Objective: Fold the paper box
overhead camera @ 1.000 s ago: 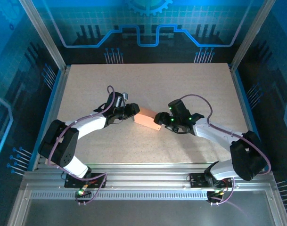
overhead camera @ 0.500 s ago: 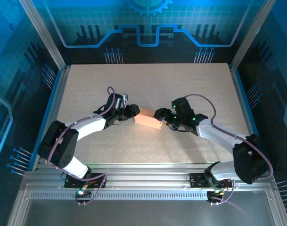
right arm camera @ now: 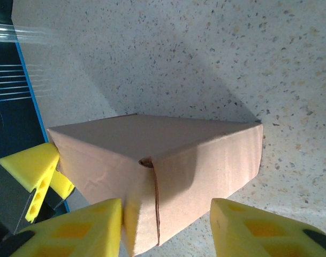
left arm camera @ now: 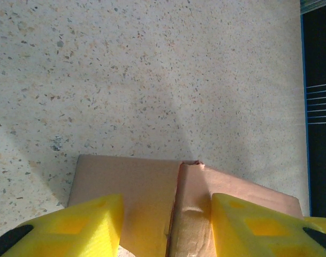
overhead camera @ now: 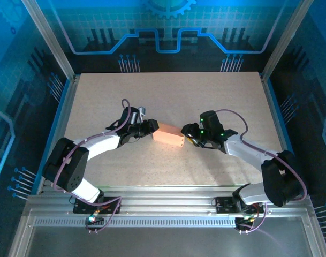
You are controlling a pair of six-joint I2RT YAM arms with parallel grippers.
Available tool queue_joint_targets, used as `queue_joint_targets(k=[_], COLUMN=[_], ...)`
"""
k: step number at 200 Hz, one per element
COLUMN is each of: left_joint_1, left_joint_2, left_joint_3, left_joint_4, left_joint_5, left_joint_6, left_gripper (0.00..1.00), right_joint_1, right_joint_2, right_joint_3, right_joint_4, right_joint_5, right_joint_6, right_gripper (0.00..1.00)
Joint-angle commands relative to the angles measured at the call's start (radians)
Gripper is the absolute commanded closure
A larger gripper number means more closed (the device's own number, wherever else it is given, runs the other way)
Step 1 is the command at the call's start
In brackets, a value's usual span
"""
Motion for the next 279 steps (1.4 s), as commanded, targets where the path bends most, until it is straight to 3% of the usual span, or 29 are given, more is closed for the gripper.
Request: queue_joint_targets(k=[1,33,58,76,92,110,121,134,152,183,209,253,279], left_joint_1=[-0.015,-0.016,-0.015,-0.016,-0.017,-0.016,-0.016,-0.017,-0.017,-0.017,-0.018,-0.018,-0.018], left_joint_2=[0.059,0.068,0.065,0.059,0.055,0.053,0.050,0.048,0.046,0.047,0.046,0.039,0.040], left_joint_3=[-0.080,-0.076,-0.075,-0.069,-0.063,-0.048,-0.044,-0.037,-0.028,-0.009,0.010,0.043,0.055], left_joint_4=[-0.238,-0.238,-0.241,-0.245,-0.255,-0.272,-0.277,-0.282,-0.294,-0.311,-0.337,-0.377,-0.381], left_joint_5=[-0.034,-0.028,-0.029,-0.028,-0.031,-0.036,-0.037,-0.035,-0.034,-0.022,-0.018,-0.007,-0.005], left_joint_6=[0.025,0.025,0.026,0.028,0.035,0.045,0.046,0.053,0.062,0.077,0.090,0.107,0.107], left_gripper=[0.54,0.54,0.54,0.54,0.53,0.53,0.53,0.53,0.53,0.52,0.51,0.49,0.49], right_joint_1=[-0.012,-0.013,-0.015,-0.015,-0.015,-0.014,-0.021,-0.029,-0.036,-0.014,0.058,0.092,0.116], right_joint_2=[0.002,0.027,0.061,0.060,0.037,-0.015,-0.045,-0.067,-0.058,0.058,0.165,0.327,0.409], right_joint_3=[-0.056,-0.138,-0.176,-0.150,-0.083,0.003,0.052,0.101,0.197,0.369,0.439,0.569,0.623], right_joint_4=[-0.029,0.005,0.053,0.058,0.011,-0.096,-0.144,-0.184,-0.260,-0.424,-0.509,-0.584,-0.624], right_joint_5=[0.006,0.025,0.008,-0.006,-0.014,0.050,0.080,0.099,0.123,-0.002,0.061,0.035,0.097], right_joint_6=[0.005,0.006,0.001,-0.040,-0.129,-0.257,-0.349,-0.484,-0.685,-1.110,-1.416,-1.556,-1.579], right_gripper=[0.57,0.69,0.93,0.99,0.84,0.48,0.34,0.20,0.08,0.02,0.00,0.00,0.08])
